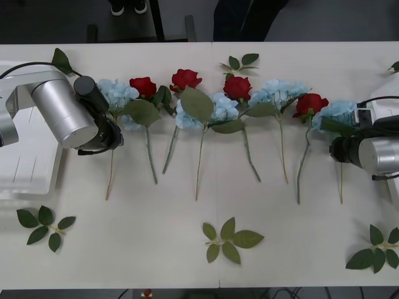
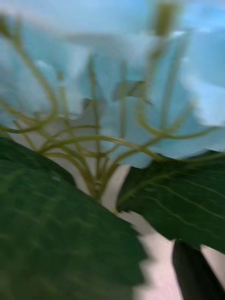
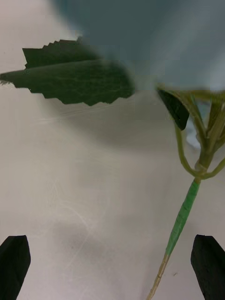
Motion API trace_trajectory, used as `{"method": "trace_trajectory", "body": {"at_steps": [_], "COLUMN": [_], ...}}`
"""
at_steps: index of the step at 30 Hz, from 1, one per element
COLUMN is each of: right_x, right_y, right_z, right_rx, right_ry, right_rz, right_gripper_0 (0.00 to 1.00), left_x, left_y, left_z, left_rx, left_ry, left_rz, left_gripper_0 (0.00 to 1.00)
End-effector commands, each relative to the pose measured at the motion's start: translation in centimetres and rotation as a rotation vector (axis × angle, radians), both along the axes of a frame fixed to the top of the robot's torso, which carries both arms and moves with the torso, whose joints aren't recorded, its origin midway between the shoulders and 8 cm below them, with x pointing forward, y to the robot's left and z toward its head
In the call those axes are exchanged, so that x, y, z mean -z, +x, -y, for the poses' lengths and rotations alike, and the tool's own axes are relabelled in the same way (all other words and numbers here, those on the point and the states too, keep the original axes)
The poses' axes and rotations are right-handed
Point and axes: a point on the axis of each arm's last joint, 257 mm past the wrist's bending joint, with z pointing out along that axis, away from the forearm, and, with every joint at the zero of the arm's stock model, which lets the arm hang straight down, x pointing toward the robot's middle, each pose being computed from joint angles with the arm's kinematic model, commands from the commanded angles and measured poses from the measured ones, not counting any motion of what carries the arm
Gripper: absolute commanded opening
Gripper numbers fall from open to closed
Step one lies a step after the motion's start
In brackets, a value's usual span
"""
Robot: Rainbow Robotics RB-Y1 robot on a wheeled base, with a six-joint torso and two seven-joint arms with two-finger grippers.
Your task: Place the red flowers into the right box and the blue flowers into the left box. If a person shows an open palm, hand one flower to the person first, then continue sorting.
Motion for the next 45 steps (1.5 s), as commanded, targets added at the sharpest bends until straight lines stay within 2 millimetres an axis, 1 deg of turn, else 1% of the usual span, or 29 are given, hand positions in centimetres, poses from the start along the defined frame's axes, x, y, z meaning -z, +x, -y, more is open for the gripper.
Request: {"method": "trace_trajectory", "body": {"at_steps": [1, 2, 6, 7, 12, 14, 17, 20, 21, 22, 23, 25, 26, 27, 29, 31, 34, 36, 38, 40, 42, 43, 45], "right_x": [-0.9, -0.8, -0.6, -0.6, -0.4, -0.7, -1.6, -3.3, -4.2, -4.6, -6.0, -8.0, -8.5, -9.5, -11.0, -11.8, -12.3, -13.0, -15.7, -17.9, -21.3, -22.1, -25.2], "right_y": [1.3, 1.3, 1.3, 1.2, 0.9, 0.6, 0.0, -0.9, -1.2, -1.5, -2.0, -2.8, -3.1, -3.6, -4.4, -5.1, -5.9, -6.4, -7.4, -7.8, -8.3, -8.4, -9.0], "right_z": [-1.4, -1.3, -1.4, -1.4, -1.5, -1.8, -2.1, -3.0, -3.4, -3.7, -4.5, -5.8, -6.0, -6.6, -7.2, -7.4, -7.7, -8.4, -10.2, -11.7, -14.1, -14.7, -17.0], "right_rx": [0.007, 0.007, 0.002, 0.001, 0.001, 0.002, 0.002, -0.019, -0.026, -0.033, -0.051, -0.08, -0.087, -0.101, -0.121, -0.131, -0.146, -0.173, -0.243, -0.301, -0.39, -0.413, -0.491], "right_ry": [0.032, 0.028, 0.018, 0.019, 0.029, 0.048, 0.086, 0.11, 0.124, 0.132, 0.152, 0.182, 0.188, 0.205, 0.22, 0.235, 0.267, 0.288, 0.326, 0.35, 0.381, 0.388, 0.416], "right_rz": [0.032, 0.032, 0.026, 0.024, 0.01, -0.002, -0.015, -0.033, -0.035, -0.038, -0.038, -0.037, -0.04, -0.041, -0.044, -0.051, -0.064, -0.062, -0.027, 0.02, 0.106, 0.126, 0.212], "right_gripper_0": [0.45, 0.4, 0.25, 0.2, 0.03, 0.0, 0.0, 0.0, 0.0, 0.0, 0.0, 0.0, 0.0, 0.0, 0.0, 0.0, 0.0, 0.0, 0.0, 0.0, 0.0, 0.0, 0.0], "left_x": [-0.9, -0.7, 0.2, 0.5, 1.7, 1.8, 1.7, 1.7, 1.7, 1.7, 1.7, 1.6, 1.6, 1.6, 1.6, 1.6, 1.6, 1.6, 1.6, 1.6, 1.6, 1.7, 1.7], "left_y": [1.0, 0.8, 0.7, 0.7, 1.0, 1.1, 1.2, 1.1, 1.1, 1.1, 1.1, 1.2, 1.2, 1.2, 1.2, 1.2, 1.2, 1.2, 1.2, 1.2, 1.1, 1.1, 1.1], "left_z": [0.7, 0.7, 1.4, 1.4, 2.1, 2.2, 2.3, 2.4, 2.5, 2.5, 2.5, 2.6, 2.6, 2.7, 2.7, 2.6, 2.6, 2.7, 2.7, 2.7, 2.8, 2.8, 2.9], "left_rx": [-0.004, -0.003, 0.011, 0.011, 0.007, 0.009, 0.011, 0.014, 0.016, 0.016, 0.02, 0.02, 0.02, 0.023, 0.024, 0.024, 0.025, 0.026, 0.027, 0.029, 0.029, 0.029, 0.031], "left_ry": [-0.011, -0.011, -0.021, -0.02, -0.031, -0.035, -0.038, -0.036, -0.038, -0.038, -0.036, -0.039, -0.04, -0.04, -0.041, -0.04, -0.039, -0.039, -0.04, -0.039, -0.041, -0.04, -0.042], "left_rz": [0.03, 0.025, 0.031, 0.033, 0.037, 0.04, 0.041, 0.04, 0.042, 0.042, 0.041, 0.043, 0.044, 0.044, 0.045, 0.045, 0.044, 0.043, 0.043, 0.043, 0.042, 0.041, 0.042], "left_gripper_0": [1.0, 1.0, 1.0, 1.0, 1.0, 1.0, 1.0, 1.0, 0.53, 0.3, 0.0, 0.0, 0.0, 0.0, 0.0, 0.0, 0.0, 0.0, 0.0, 0.0, 0.0, 0.0, 0.0]}}
